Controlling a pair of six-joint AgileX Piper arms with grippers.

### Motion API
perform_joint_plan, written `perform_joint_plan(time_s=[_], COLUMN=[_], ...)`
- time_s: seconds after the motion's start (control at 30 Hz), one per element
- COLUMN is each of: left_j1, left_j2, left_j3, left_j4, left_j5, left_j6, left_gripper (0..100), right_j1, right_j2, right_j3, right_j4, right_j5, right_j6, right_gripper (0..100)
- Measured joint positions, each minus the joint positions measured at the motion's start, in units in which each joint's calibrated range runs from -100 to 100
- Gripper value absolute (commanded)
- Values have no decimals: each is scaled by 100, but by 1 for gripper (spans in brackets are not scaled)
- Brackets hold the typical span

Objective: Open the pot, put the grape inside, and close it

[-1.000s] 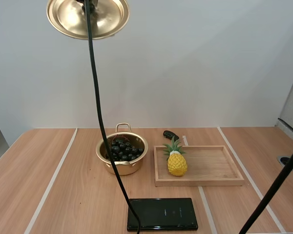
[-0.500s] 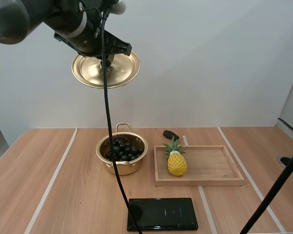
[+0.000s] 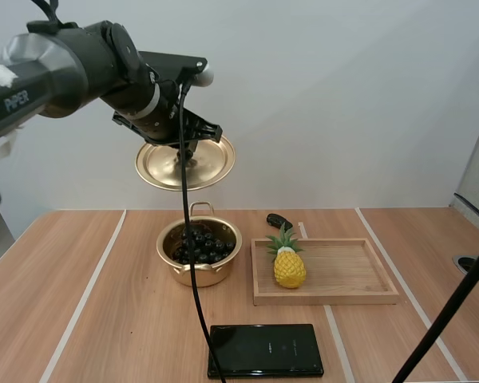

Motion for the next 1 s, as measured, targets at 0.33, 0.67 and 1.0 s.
perform_joint_plan(time_s=[0.33, 0.67, 1.0], left_j1=[0, 0, 0], left_j2=[914, 1403, 1804], left_j3=[51, 62, 77], left_j4=[0, 0, 0], left_j5=[358, 362, 346], left_j6=[21, 108, 331], left_gripper=[0, 0, 0], right_j1=[0, 0, 0], right_j2=[-267, -280, -280], right_j3=[0, 0, 0], right_j4=[-65, -222, -222], right_j5=[0, 0, 0], right_j6=[0, 0, 0], right_gripper=[0, 0, 0])
